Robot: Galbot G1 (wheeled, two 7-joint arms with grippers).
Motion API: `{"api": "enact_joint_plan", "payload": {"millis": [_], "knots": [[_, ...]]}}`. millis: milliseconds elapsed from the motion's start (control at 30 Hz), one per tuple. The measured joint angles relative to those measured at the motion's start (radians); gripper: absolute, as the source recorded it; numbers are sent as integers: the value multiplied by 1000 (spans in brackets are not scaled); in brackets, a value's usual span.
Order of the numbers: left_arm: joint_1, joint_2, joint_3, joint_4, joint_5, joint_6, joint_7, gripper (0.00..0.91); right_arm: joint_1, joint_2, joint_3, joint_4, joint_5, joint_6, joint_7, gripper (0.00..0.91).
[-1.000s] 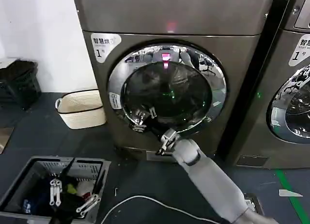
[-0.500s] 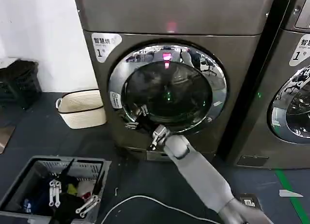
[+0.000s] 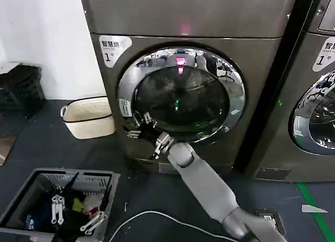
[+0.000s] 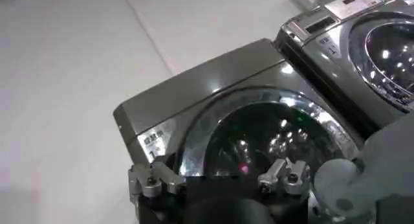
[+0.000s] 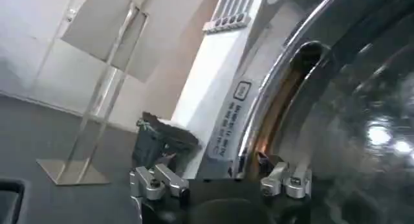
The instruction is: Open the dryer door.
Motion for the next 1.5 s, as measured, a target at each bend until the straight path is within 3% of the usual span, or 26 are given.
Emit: {"api": "enact_joint_plan", "payload": {"millis": [400,667,1100,1300,1500], "knots": [[-6,-3,-16,0,1,16,4,907,5,-49,-29,21,81,70,-196,907],[-29,3,-49,7,-30,45,9,907,-7,-98,-47,63,192,113,-375,907],[-186,60,-229,85,-288,221,77,907,-63,-222,-53,235,362,107,-716,907],[-284,117,-258,140,-302,271,68,907,-66,-258,-61,291,436,100,-868,907],[-355,178,-191,169,-254,297,65,907,-75,-303,-43,321,497,77,-1031,907]]}}
